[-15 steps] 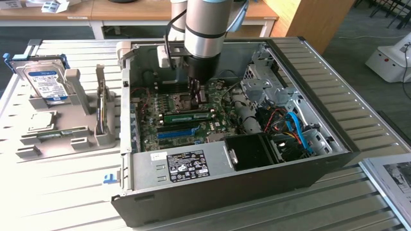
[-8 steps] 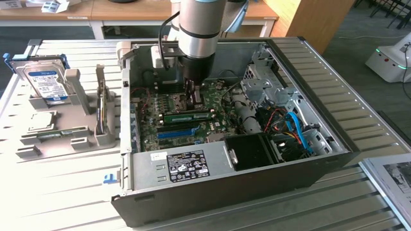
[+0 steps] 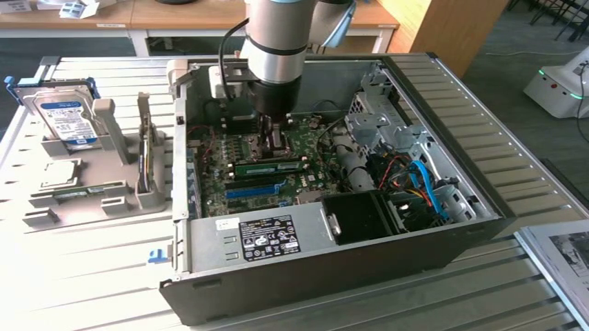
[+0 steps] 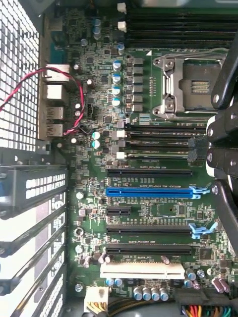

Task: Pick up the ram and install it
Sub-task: 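Press down the ram until it locks into place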

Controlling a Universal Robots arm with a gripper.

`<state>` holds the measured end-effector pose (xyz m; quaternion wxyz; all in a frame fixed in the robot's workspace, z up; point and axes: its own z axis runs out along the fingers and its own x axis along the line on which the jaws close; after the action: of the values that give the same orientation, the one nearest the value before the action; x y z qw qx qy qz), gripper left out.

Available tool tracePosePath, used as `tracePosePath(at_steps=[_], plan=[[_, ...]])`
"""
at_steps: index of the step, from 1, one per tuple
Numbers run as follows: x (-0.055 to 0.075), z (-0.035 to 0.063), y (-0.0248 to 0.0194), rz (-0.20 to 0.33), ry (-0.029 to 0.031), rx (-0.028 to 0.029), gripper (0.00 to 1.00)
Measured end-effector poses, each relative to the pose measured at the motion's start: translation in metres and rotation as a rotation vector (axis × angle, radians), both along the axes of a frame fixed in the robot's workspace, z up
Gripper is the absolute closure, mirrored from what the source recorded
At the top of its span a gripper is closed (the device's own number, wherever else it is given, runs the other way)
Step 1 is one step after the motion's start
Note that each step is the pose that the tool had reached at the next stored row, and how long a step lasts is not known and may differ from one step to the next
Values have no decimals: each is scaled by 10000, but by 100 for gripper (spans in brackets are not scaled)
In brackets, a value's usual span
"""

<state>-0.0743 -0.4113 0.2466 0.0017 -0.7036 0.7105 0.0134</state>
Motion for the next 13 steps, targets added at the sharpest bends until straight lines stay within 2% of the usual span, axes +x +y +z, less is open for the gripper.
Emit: tracePosePath(at_steps=[13], plan=[[-40,-6,0,0,-7,2,90]])
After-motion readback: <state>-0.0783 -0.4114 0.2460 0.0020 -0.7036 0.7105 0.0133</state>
